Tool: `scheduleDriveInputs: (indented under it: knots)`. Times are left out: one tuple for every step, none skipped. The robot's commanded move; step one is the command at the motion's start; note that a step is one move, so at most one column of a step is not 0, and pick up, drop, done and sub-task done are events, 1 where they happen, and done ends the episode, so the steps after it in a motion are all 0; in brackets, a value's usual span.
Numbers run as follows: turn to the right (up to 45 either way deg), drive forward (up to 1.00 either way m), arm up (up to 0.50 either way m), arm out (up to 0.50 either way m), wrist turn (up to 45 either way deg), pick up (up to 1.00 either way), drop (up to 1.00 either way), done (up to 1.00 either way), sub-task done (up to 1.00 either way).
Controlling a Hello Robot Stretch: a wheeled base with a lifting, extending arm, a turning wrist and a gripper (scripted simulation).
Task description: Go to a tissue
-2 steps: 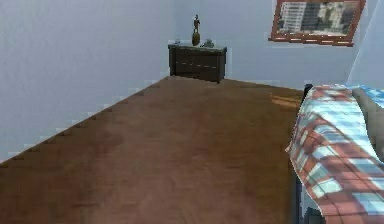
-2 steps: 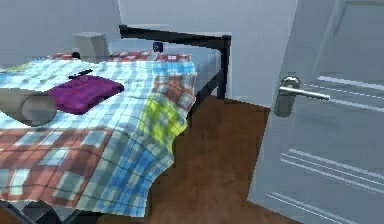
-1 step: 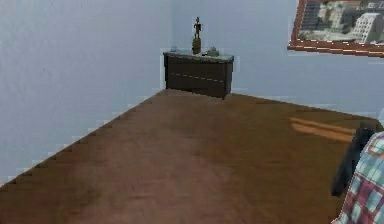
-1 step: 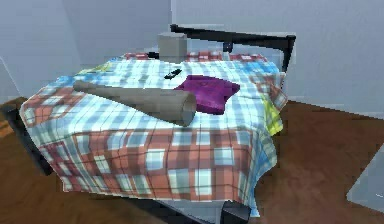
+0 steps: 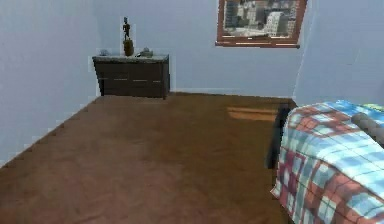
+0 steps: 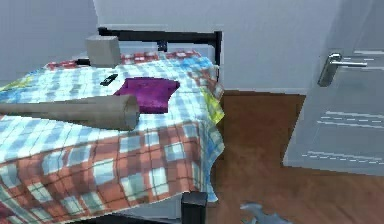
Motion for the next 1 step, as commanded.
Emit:
scheduleDriveInputs:
  knots:
    - [0.0, 1.0, 0.0, 0.0, 0.0, 0.0, 0.0, 0.0, 0.0]
